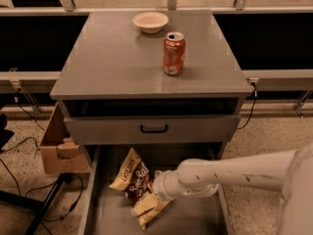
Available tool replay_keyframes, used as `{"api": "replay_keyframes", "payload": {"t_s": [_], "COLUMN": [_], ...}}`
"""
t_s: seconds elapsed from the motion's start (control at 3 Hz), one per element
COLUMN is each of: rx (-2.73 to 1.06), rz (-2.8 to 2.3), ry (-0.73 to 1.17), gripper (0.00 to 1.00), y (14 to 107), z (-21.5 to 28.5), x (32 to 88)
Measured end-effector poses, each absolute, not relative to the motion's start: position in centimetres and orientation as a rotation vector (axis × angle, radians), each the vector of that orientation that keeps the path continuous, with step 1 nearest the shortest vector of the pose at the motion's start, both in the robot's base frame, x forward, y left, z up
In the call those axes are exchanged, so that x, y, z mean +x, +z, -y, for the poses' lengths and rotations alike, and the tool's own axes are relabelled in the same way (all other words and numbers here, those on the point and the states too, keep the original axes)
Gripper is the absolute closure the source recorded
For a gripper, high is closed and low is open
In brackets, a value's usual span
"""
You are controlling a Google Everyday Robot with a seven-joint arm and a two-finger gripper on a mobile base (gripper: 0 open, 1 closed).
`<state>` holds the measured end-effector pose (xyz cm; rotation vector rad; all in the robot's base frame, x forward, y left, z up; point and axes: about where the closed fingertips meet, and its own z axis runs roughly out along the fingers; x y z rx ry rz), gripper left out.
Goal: Pick brown chip bag from middle drawer and place on counter
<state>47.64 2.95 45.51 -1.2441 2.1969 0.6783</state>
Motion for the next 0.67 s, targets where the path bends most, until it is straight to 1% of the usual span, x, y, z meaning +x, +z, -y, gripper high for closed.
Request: {"api": "replay_keyframes", "payload": {"t_s": [0.33,0.67], "rx": [-1.240,-1.204], "rz": [-2.239,-2.230], "ry": [0.683,0.801], "gripper": [0.00,0.18], "y": [42.5,41.1], "z": [-3.3,-4.7], "x": [48.4,47.9]}}
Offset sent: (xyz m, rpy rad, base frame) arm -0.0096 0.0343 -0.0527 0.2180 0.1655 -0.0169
